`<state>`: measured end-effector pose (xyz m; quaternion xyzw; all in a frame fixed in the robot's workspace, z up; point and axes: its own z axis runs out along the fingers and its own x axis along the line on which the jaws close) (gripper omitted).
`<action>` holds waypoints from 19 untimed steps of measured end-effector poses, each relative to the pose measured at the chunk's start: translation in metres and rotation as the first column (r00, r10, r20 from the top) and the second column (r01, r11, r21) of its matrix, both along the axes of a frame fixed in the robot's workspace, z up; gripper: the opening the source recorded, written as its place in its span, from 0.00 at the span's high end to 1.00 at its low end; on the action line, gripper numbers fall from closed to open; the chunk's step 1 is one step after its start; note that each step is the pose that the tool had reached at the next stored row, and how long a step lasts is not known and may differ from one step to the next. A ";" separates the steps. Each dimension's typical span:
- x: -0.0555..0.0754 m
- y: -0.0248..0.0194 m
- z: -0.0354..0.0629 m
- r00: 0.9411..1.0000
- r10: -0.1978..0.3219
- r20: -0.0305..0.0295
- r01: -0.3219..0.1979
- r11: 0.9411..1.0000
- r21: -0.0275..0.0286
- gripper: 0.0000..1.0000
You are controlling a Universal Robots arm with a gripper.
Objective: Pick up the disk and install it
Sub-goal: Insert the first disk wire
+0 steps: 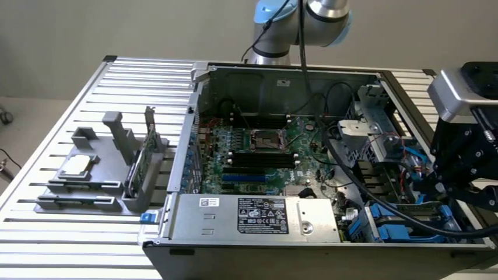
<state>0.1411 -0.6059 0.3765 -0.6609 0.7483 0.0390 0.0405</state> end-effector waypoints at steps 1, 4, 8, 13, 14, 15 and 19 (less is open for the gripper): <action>0.000 0.0000 0.0000 1.000 -0.015 0.000 0.015 1.000 0.000 0.89; 0.000 0.0000 0.0000 0.998 -0.061 0.000 0.061 0.998 0.000 0.89; 0.000 0.0000 0.0000 0.993 -0.122 0.000 0.122 0.993 0.001 0.89; 0.000 0.0000 0.0000 0.980 -0.198 0.000 0.198 0.980 0.001 0.89; 0.000 0.0000 0.0001 0.977 -0.212 0.000 0.212 0.977 0.001 0.89; 0.000 0.0000 0.0000 0.974 -0.227 0.000 0.227 0.974 0.002 0.89; 0.000 0.0000 0.0000 0.956 -0.292 0.000 0.292 0.956 0.002 0.89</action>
